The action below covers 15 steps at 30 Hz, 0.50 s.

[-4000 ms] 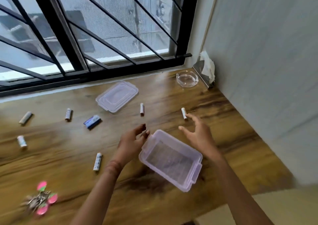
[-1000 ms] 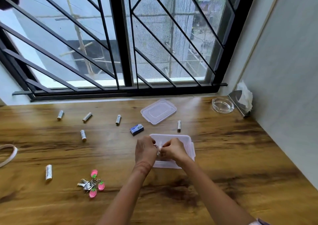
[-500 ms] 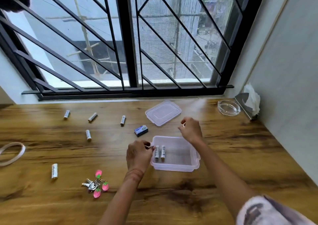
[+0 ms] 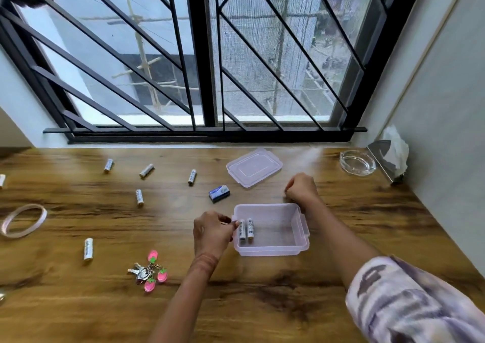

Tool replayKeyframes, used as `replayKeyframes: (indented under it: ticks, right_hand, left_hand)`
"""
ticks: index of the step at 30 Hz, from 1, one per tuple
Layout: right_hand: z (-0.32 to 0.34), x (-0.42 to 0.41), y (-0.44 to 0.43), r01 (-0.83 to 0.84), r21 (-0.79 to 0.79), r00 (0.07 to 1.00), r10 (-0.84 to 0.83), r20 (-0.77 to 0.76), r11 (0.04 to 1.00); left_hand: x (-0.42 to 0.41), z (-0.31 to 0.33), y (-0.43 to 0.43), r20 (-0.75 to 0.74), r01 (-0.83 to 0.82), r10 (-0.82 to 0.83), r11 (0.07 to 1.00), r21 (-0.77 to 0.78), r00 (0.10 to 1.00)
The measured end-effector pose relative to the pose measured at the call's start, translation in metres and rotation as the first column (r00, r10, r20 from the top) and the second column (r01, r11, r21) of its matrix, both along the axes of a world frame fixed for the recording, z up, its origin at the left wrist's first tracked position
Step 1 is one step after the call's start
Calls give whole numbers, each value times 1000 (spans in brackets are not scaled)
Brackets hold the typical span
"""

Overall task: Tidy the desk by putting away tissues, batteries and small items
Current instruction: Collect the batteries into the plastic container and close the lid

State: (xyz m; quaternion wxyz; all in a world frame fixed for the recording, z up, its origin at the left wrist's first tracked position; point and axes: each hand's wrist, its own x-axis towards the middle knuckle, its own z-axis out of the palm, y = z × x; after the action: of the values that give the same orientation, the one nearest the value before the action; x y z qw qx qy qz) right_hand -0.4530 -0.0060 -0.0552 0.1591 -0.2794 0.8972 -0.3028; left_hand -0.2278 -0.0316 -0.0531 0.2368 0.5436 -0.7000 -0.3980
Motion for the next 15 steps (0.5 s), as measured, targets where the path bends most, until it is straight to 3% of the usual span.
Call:
replayKeyframes:
  ticks: [3, 6, 10, 15]
  right_hand:
    - [25, 17, 10, 62, -213, 998, -58, 27, 975]
    - [46, 54, 31, -21, -321, 979, 84, 184, 947]
    - [31, 87, 51, -148, -191, 911, 209, 355, 970]
    - [5, 97, 50, -202, -41, 923, 204, 325, 979]
  left_hand:
    - [0, -1, 0, -5, -6, 6, 1000, 9, 1000]
    - [0, -1, -2, -17, -5, 5, 999, 36, 1000]
    - [0, 0, -2, -16, 1, -1, 999, 50, 1000]
    - [1, -3, -3, -21, -12, 13, 999, 53, 1000]
